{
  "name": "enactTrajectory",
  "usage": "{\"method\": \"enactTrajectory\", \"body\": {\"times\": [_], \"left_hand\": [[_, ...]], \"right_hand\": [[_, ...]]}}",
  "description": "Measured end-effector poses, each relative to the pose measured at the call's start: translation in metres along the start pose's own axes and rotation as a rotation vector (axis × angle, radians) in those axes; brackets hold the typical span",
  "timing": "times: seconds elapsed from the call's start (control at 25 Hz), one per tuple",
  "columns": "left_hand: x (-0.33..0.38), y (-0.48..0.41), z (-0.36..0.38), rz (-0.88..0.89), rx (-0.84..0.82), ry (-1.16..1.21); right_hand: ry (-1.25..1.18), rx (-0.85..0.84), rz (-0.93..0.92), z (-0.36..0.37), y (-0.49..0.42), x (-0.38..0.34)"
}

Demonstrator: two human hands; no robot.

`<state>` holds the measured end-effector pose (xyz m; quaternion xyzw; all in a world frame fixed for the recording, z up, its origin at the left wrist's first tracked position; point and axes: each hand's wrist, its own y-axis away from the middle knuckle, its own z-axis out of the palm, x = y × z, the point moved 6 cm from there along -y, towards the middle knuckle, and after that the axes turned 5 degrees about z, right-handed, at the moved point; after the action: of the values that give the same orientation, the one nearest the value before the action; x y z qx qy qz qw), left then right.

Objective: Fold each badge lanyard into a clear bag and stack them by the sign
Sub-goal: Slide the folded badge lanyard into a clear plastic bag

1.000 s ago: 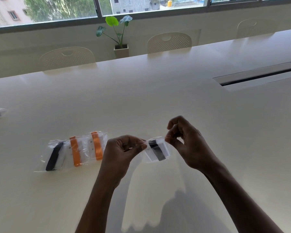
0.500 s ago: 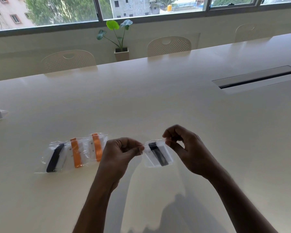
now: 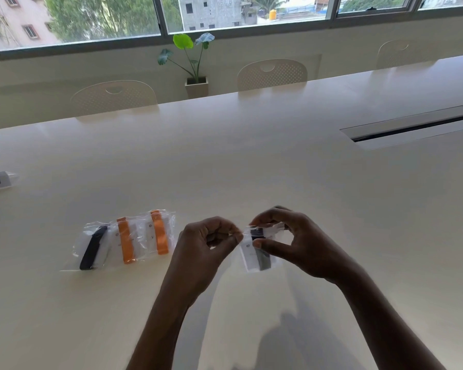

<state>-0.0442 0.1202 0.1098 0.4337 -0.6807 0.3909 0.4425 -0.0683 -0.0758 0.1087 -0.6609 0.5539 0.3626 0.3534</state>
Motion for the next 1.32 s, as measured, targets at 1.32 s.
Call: {"method": "enactTrajectory", "body": {"times": [1.32], "left_hand": [[-0.028,0.006,-0.003,-0.109,0.228,0.19]], "right_hand": [[-0.314,0.224,0.185,0.01,-0.014,0.03]]}}
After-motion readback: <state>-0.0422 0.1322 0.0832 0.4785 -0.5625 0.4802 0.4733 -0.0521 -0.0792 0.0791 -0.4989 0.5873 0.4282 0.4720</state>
